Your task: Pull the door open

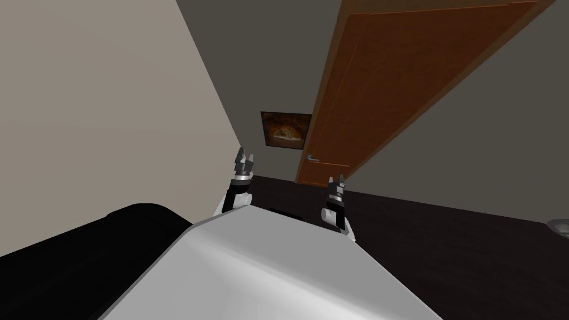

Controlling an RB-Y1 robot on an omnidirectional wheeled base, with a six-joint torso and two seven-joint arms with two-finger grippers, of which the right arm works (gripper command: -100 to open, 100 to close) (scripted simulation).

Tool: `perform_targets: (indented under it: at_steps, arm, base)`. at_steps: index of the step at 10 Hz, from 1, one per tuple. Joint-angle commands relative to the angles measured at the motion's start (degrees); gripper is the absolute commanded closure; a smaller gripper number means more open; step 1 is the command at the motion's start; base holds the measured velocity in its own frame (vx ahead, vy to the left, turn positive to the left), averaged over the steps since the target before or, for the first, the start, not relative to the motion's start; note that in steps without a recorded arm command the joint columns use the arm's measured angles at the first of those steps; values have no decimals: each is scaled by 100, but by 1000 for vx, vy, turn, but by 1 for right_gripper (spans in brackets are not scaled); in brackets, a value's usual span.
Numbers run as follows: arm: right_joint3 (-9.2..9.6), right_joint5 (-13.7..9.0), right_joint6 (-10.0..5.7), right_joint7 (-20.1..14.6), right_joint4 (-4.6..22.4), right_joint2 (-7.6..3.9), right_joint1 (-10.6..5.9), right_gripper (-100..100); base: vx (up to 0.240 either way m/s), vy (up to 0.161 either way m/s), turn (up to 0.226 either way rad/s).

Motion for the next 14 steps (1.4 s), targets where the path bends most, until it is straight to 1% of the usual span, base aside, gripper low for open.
perform_targets:
  at_steps: [1, 2, 3, 4, 5, 7, 8, 12, 13, 14]
  arm:
    - [-23, -2, -19, 2, 194, -18, -46, -100]
    - [-55, -1, -60, 13, 370, -36, -135, -100]
    - [-55, -1, -60, 13, 429, -36, -135, -100]
    - [-88, 0, -100, 24, 639, -54, -224, -100]
    - [-88, 0, -100, 24, 664, -54, -224, -100]
    - [-152, 2, -181, 46, 1041, -85, -402, -100]
    - [-152, 2, -181, 46, 1134, -85, -402, -100]
    - [-280, 7, -340, 90, 1989, -141, -753, -100]
    - [-280, 7, -340, 90, 2061, -141, -753, -100]
    - [-311, 8, -380, 101, 2250, -155, -840, -100]
  base:
    - [63, -18, 39]
    - [55, -5, 84]
    - [42, -10, 41]
    - [43, -14, 74]
    - [38, -11, 49]
    - [63, -17, 111]
    - [59, -22, 44]
    - [77, -28, 120]
    - [69, -23, 30]
    - [69, -16, 76]
